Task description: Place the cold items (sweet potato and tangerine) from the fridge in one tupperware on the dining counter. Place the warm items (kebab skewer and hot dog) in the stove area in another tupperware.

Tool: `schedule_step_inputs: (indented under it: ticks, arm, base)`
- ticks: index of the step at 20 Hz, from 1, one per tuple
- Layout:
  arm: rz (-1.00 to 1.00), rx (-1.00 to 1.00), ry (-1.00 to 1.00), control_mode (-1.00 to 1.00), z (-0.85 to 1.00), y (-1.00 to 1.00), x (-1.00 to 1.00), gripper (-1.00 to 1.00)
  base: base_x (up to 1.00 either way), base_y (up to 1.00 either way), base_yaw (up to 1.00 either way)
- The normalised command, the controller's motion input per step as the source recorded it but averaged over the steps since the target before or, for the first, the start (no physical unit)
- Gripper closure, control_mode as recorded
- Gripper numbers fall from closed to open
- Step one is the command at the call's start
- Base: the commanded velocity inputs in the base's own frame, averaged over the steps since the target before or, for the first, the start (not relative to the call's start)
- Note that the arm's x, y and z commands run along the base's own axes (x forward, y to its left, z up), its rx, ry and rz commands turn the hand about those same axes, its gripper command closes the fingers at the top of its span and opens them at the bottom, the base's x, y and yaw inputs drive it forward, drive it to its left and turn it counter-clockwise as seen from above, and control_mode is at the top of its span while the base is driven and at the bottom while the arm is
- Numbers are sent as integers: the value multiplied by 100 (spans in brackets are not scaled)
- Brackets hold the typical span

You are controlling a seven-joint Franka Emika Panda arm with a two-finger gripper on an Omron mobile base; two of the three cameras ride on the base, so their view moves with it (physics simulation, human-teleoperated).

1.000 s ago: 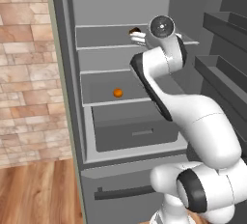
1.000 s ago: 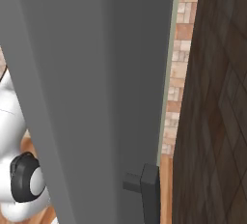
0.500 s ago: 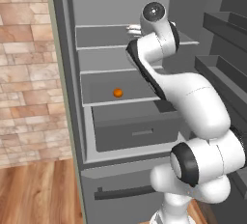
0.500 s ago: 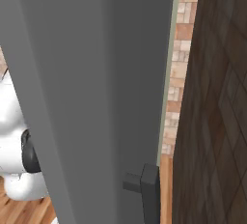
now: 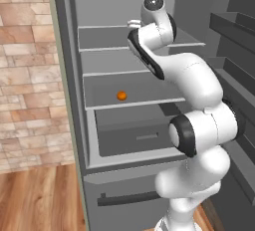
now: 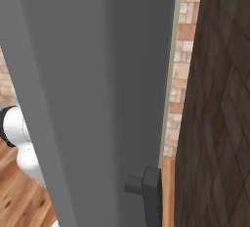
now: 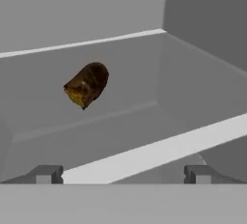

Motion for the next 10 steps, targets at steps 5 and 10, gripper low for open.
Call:
schedule_step_inputs:
  ticks: [5,10]
  arm:
    - [0,1,3,-100,0,0,48,-100]
    - [-1,0,10,-100,-1,0,38,-100]
  base:
    - [0,0,0]
    - [0,0,0]
